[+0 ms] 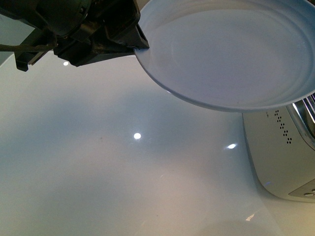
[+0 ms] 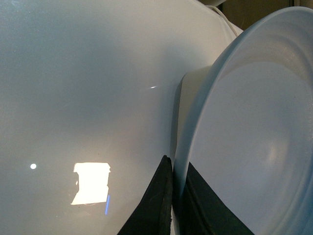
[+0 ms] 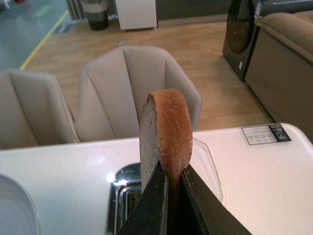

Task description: Left arm holds plate, right arm toasts bread

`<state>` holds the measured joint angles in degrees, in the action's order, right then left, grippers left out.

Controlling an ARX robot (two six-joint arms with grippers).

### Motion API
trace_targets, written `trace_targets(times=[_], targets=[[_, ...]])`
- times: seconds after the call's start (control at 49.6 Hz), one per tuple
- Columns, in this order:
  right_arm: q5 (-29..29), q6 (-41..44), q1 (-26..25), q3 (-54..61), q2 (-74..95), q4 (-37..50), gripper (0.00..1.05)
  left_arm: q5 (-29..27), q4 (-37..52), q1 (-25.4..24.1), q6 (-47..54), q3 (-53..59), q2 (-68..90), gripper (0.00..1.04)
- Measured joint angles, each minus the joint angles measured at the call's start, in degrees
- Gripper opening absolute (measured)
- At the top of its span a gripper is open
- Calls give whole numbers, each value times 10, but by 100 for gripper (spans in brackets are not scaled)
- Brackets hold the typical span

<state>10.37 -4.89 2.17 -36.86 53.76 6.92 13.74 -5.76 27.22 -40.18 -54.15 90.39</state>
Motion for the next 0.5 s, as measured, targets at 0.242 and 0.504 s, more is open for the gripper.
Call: trace_targets(times=[0.242, 0.504], targets=[[3, 35, 17, 26, 68, 22, 3, 0, 0, 0, 0, 0, 0, 3], [-8, 30, 16, 21, 124, 18, 3, 0, 0, 0, 0, 0, 0, 3]])
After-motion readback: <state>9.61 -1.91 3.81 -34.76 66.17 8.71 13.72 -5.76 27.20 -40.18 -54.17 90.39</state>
